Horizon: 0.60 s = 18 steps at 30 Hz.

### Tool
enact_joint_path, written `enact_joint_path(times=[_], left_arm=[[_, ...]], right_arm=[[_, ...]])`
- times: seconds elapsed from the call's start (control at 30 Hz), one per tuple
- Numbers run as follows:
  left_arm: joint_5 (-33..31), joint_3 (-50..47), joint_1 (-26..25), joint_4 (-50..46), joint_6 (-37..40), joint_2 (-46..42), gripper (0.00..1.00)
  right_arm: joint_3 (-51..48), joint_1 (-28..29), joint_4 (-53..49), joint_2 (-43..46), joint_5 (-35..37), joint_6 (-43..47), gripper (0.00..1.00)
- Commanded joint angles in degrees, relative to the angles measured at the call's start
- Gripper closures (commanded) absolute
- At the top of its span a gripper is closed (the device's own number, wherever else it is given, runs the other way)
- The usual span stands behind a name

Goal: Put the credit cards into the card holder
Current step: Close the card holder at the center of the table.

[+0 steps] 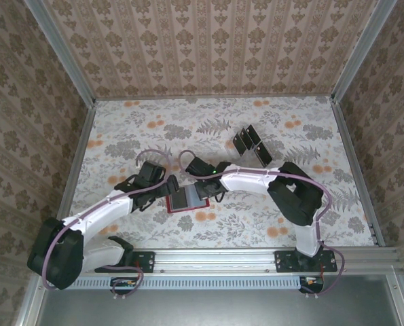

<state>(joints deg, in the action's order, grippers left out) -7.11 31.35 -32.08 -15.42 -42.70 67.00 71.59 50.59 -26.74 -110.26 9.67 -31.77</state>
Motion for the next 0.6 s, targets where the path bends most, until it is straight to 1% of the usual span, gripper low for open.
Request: enact_joint_path(times=[0.0, 0.13, 0.27, 0.57], left_arm=[[5.10, -2.85, 0.61, 7.48, 2.11, 1.15, 0.00], [8.76, -5.41, 0.61, 14.09, 1.70, 2.31, 0.00], [11.44, -7.50, 0.52, 19.33, 1.02, 3.37, 0.00], [13.96, -9.29, -0.84, 26.58, -0.69, 6.94, 0.00]], right_arm=[[-4.25, -1.88, 3.83, 3.31, -3.75, -3.21, 1.00], [-7.41, -3.37, 7.66, 3.89, -7.97, -5.44, 1.00], [-8.81, -3.79, 9.24, 3.69, -9.53, -6.60, 1.00], [-10.41, -4.12, 11.53, 3.10, -11.93, -8.38, 1.00]])
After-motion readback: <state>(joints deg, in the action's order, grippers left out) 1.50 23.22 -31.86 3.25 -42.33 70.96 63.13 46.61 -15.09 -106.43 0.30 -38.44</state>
